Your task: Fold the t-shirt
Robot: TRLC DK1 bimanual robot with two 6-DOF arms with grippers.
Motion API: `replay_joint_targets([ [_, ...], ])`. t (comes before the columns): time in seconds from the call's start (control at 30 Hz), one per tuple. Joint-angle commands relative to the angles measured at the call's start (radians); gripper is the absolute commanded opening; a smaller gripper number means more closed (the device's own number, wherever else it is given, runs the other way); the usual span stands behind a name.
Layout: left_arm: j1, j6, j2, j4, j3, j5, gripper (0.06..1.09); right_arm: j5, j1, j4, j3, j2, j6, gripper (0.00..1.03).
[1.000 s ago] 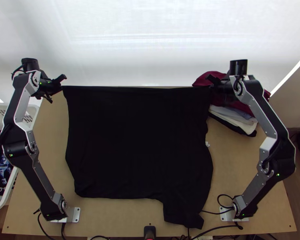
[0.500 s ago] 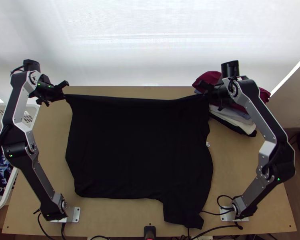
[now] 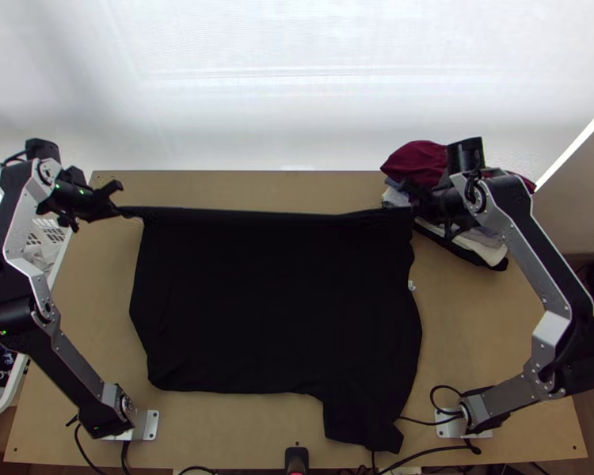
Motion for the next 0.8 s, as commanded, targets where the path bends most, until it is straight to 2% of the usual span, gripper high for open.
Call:
replay_joint_targets([
  [0.0,-0.006,0.049,-0.077,0.024,-0.123,0.007,0.1,0.012,0.01,-0.019,-0.08,-0.049,0.018,0.03],
  [0.77,-0.008,0.149,-0.21,0.168,-0.484,0.015,0.1,0.012,0.049,-0.02,-0.392,-0.183,0.024,0.03],
])
